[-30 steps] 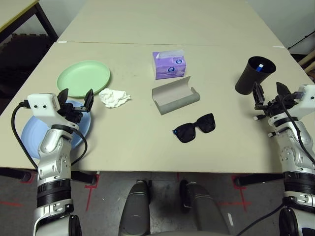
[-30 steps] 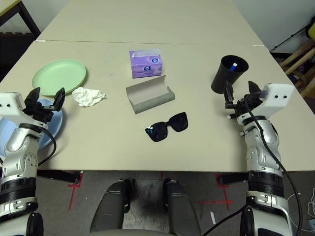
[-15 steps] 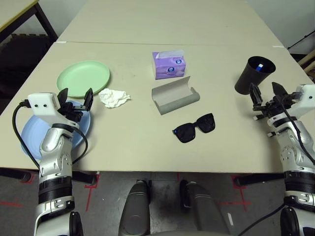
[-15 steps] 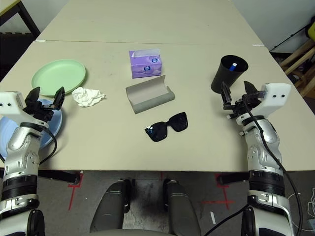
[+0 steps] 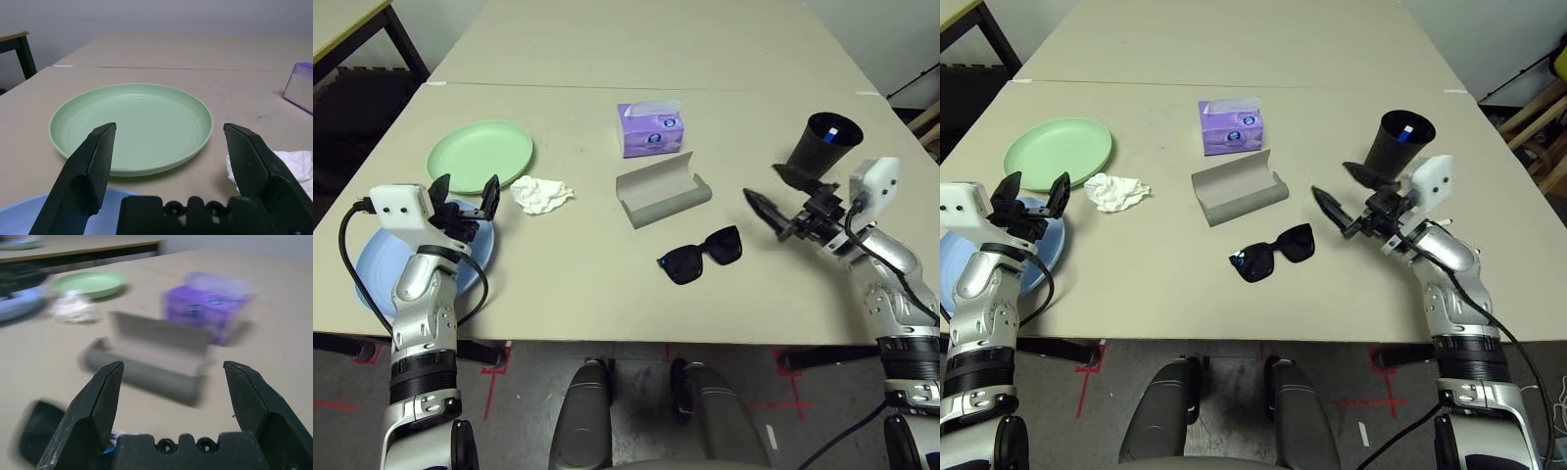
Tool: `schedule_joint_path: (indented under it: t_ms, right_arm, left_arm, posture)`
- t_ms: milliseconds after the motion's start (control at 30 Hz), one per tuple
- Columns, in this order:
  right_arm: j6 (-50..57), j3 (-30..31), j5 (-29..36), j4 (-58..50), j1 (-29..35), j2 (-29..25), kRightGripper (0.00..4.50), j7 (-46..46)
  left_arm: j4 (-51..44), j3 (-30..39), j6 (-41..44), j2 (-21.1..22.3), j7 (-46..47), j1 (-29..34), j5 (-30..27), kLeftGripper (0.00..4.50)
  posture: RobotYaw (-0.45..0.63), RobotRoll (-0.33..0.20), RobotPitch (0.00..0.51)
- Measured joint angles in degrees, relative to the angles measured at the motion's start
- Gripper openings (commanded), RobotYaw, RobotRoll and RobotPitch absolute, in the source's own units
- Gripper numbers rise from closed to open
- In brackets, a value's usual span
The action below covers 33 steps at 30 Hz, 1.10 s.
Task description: Organize and tidy the items on the table.
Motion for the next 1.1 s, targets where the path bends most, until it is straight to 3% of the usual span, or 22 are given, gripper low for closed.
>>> schedule_joint_path:
  t_ms: [300,600,833,1100]
  right_arm:
    - [-2.53,3.76,0.03,-0.25,-1.85,-3.27,4.47,13.92]
    - [-9.37,4.34,-1.77,4.24,-1.88,-2.76,4.47,17.35]
    - [-11.44,4.34,-2.34,5.20,-1.67,-1.73,4.47,18.07]
    - [-11.44,4.36,-2.50,5.16,-1.52,-1.29,4.47,17.87]
  left_arm:
    - [-0.06,0.00,-0.02,0.17,0.00,0.28,0.00,4.50]
    - [-0.44,0.01,0.12,1.48,-0.59,0.52,-0.02,4.50]
    - [0.33,1.82,3.86,12.91,-4.07,-0.41,-0.13,4.50]
    - [8.76,5.15,10.61,21.74,-4.95,-0.35,-0.05,4.50]
  posture:
    - [0.18,0.000,0.170]
    - [0.19,0.000,0.173]
    - [0.20,0.000,0.172]
    - [0.19,0.000,0.172]
